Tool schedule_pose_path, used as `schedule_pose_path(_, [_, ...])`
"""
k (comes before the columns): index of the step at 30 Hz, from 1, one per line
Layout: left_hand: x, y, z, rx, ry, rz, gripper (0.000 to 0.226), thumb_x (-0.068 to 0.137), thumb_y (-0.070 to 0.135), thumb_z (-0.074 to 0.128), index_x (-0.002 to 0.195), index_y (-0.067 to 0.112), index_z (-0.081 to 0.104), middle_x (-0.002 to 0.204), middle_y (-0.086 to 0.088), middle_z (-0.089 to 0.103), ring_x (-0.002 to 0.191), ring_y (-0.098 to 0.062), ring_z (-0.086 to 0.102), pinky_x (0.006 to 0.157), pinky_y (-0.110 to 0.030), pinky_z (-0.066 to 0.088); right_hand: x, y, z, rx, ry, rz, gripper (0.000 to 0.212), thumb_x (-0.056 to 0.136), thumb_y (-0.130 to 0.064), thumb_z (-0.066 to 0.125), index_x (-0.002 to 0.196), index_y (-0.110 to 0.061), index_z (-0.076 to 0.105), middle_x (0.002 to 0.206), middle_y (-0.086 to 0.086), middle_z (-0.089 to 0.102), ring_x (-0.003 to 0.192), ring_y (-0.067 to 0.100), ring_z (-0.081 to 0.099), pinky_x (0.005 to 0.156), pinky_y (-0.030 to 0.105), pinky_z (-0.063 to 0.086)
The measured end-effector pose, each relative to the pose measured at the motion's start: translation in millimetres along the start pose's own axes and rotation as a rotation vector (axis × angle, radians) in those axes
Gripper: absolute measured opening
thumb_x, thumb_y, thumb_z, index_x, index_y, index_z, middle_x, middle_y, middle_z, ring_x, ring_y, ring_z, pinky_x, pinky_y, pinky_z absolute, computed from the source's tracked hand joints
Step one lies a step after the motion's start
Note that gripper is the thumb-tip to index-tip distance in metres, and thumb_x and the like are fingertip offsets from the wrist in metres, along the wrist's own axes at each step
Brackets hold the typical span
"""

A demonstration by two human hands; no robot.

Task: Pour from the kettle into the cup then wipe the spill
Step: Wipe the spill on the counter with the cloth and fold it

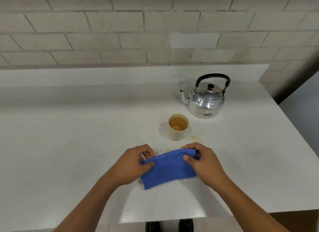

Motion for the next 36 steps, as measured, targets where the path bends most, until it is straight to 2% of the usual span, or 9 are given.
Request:
schedule_pose_path(8, [5, 33, 84, -0.113, -0.092, 0.056, 0.014, 0.087, 0.023, 0.081, 0.095, 0.025, 0.069, 0.087, 0.011, 0.069, 0.062, 0.002, 0.060, 0.062, -0.011, 0.049, -2, 49, -62, -0.205, 0.038, 0.085, 0.038, 0.089, 0.001, 0.052, 0.085, -0.031, 0.071, 0.084, -0.024, 0.071, 0.083, -0.007, 0.063, 0.063, 0.004, 0.044])
schedule_pose_path(10, [4, 37, 96, -0.121, -0.111, 0.057, 0.012, 0.089, 0.022, 0.079, 0.096, 0.024, 0.070, 0.086, 0.008, 0.071, 0.063, 0.004, 0.062, 0.063, -0.010, 0.049, 3, 54, -70, -0.277, 0.058, 0.093, 0.038, 0.087, 0.002, 0.049, 0.081, -0.031, 0.068, 0.080, -0.018, 0.072, 0.079, 0.001, 0.065, 0.060, 0.010, 0.047])
schedule_pose_path(14, [4, 32, 92, -0.079, -0.085, 0.117, 0.009, 0.090, 0.015, 0.075, 0.095, 0.022, 0.071, 0.089, 0.003, 0.073, 0.075, -0.001, 0.065, 0.071, -0.016, 0.053, 13, 56, -77, -0.435, 0.066, 0.074, 0.033, 0.087, -0.001, 0.048, 0.083, -0.029, 0.065, 0.081, -0.009, 0.071, 0.077, 0.014, 0.067, 0.070, 0.037, 0.058])
schedule_pose_path(19, [0, 2, 53, 0.241, 0.224, 0.347, 0.017, 0.088, 0.006, 0.078, 0.102, 0.014, 0.073, 0.106, 0.002, 0.069, 0.100, -0.016, 0.064, 0.090, -0.028, 0.051, 7, 46, -62, -0.738, 0.207, -0.097, 0.035, 0.084, -0.013, 0.066, 0.118, -0.023, 0.064, 0.117, 0.001, 0.060, 0.110, 0.028, 0.051, 0.089, 0.042, 0.049])
schedule_pose_path(22, [-6, -28, 29, 0.374, 0.371, 0.362, 0.027, 0.092, 0.028, 0.070, 0.115, 0.016, 0.072, 0.127, 0.000, 0.066, 0.121, -0.024, 0.062, 0.101, -0.033, 0.048, -14, 46, -48, -0.779, 0.392, -0.069, 0.046, 0.080, -0.022, 0.073, 0.124, -0.017, 0.063, 0.119, 0.010, 0.059, 0.110, 0.034, 0.046, 0.089, 0.047, 0.046])
schedule_pose_path(25, [-10, -57, 18, 0.492, 0.349, 0.289, 0.054, 0.095, 0.051, 0.057, 0.138, 0.019, 0.063, 0.150, 0.003, 0.057, 0.146, -0.021, 0.047, 0.112, -0.037, 0.042, -38, 62, -24, -0.803, 0.401, 0.086, 0.066, 0.085, -0.043, 0.068, 0.140, -0.010, 0.051, 0.131, 0.018, 0.052, 0.118, 0.037, 0.044, 0.095, 0.050, 0.044])
schedule_pose_path(28, [-11, -75, 19, 0.568, 0.294, 0.220, 0.072, 0.098, 0.061, 0.046, 0.156, 0.019, 0.046, 0.165, 0.006, 0.040, 0.158, -0.018, 0.028, 0.123, -0.037, 0.029, -51, 79, -4, -0.824, 0.324, 0.203, 0.088, 0.092, -0.058, 0.053, 0.156, -0.004, 0.025, 0.160, 0.020, 0.025, 0.145, 0.038, 0.025, 0.115, 0.049, 0.031])
schedule_pose_path(32, [-10, -82, 23, 0.649, 0.283, 0.204, 0.073, 0.102, 0.062, 0.038, 0.162, 0.020, 0.035, 0.171, 0.008, 0.029, 0.161, -0.013, 0.016, 0.127, -0.035, 0.019, -36, 86, -7, -0.810, 0.291, 0.187, 0.082, 0.101, -0.041, 0.043, 0.158, 0.000, 0.001, 0.168, 0.020, 0.001, 0.154, 0.035, 0.002, 0.125, 0.044, 0.010])
schedule_pose_path(36, [-9, -83, 22, 0.646, 0.274, 0.199, 0.073, 0.102, 0.063, 0.038, 0.162, 0.021, 0.035, 0.171, 0.009, 0.030, 0.161, -0.013, 0.016, 0.127, -0.038, 0.022, 15, 79, -34, -0.829, 0.282, 0.174, 0.080, 0.094, -0.019, 0.052, 0.157, 0.004, 0.009, 0.167, 0.023, 0.007, 0.154, 0.037, 0.005, 0.124, 0.044, 0.006])
Point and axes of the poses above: each hand's wrist, its own x-axis towards the middle knuckle, its own z-axis out of the palm, y = z × x, the point moved 4 cm from there along x, towards the middle knuckle
